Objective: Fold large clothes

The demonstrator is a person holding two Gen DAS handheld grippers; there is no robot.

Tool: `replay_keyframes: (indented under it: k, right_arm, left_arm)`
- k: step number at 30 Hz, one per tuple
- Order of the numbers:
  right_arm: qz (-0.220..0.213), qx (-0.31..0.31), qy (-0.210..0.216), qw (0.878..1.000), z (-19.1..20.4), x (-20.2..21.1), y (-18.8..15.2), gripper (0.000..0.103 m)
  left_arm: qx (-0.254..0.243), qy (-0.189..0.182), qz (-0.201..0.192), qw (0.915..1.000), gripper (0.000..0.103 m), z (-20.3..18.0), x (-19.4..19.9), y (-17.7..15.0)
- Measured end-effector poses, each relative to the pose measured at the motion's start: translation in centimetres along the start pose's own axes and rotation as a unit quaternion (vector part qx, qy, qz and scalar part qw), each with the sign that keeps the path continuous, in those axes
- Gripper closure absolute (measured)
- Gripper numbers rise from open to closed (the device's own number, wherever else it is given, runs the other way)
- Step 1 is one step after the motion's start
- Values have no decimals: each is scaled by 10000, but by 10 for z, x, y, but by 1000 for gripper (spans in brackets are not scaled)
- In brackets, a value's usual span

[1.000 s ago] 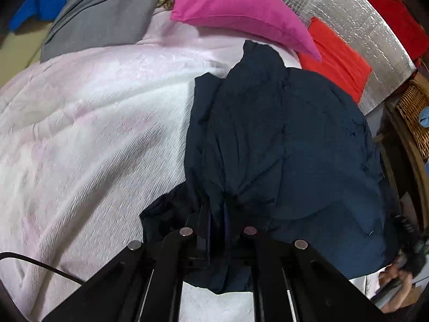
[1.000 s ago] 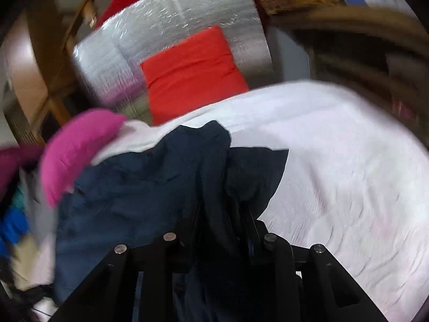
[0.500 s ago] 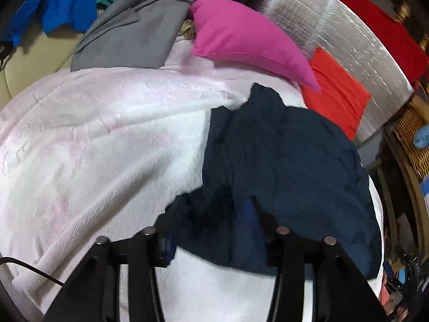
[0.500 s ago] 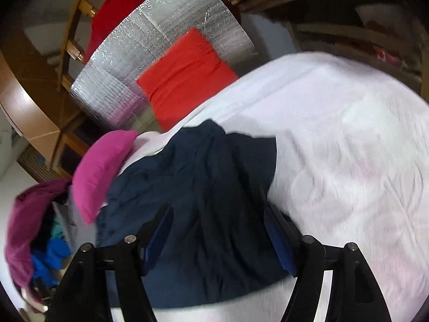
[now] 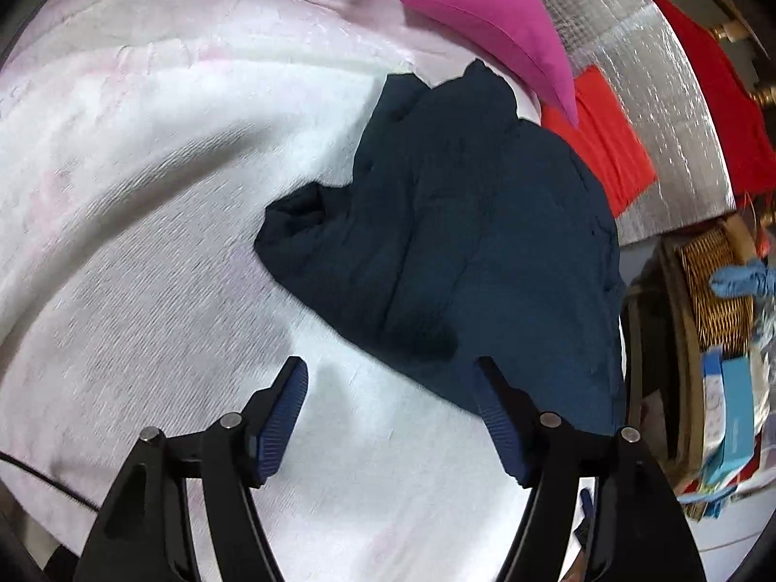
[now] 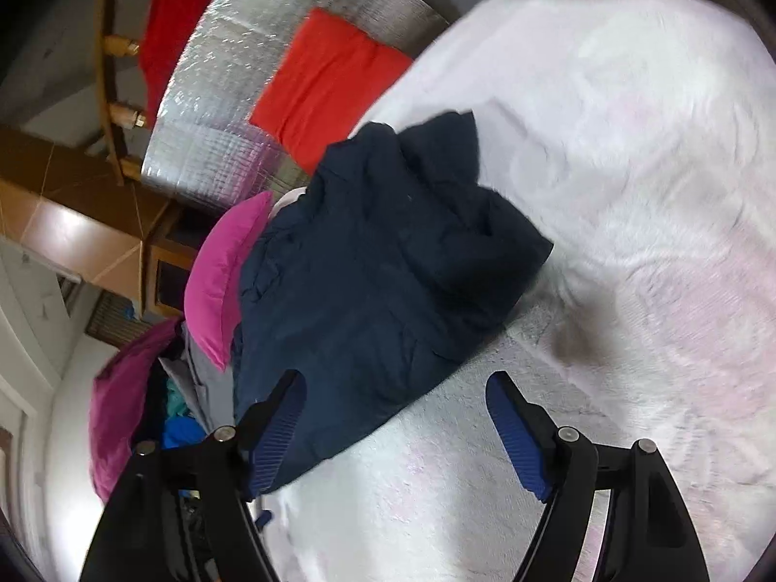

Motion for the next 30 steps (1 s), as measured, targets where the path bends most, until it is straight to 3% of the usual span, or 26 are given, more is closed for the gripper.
replay_keyframes:
  k: [4,13,15,17,21,23,26,30]
  right_arm:
    - [-6,-339,-13,9994,-14,-20,4,23]
    - [-283,-746,521,9954,-19,-60,34,22]
    - [-275,-655,487,9963,-16,-67,36,23]
    - [-214,-506,324,9980,-14,-73,36,42]
    - [-193,-234,130,9995,-9,-77,33,56]
    - [-277,152,-34,9995,3,-71,32,64]
    - [-364,497,-107,9980,21,-63,31,67]
    - [-309,634,-91,9975,32,-47,21,67]
  left_arm:
    - [386,-245,79,9989,28,-1,-15,11]
    - [968,-796,-84,9921,28,-6,-38,42]
    - [949,-808,-216,9920,46,-9,-37,43]
    - [850,-776,-416,9925,59,-11,-35,49]
    - [603,-692,-653,9936,80,-19,-30,56]
    - [467,-647,-813,9935,84,-23,-21,56]
    - [283,-622,-1057,9920,87,-27,-4,56]
    - [241,-670,-1056,9919,88,-18,13,46]
Point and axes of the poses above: each gripper's, at about its wrist camera, not at the fingertips, and x roughly against the way its jaws point, z to its left, y to its top, the point moved 7 cm from there along -x, roughly the way its jaws point, and after that the axes turned 8 degrees about y, right-handed, at the moved point
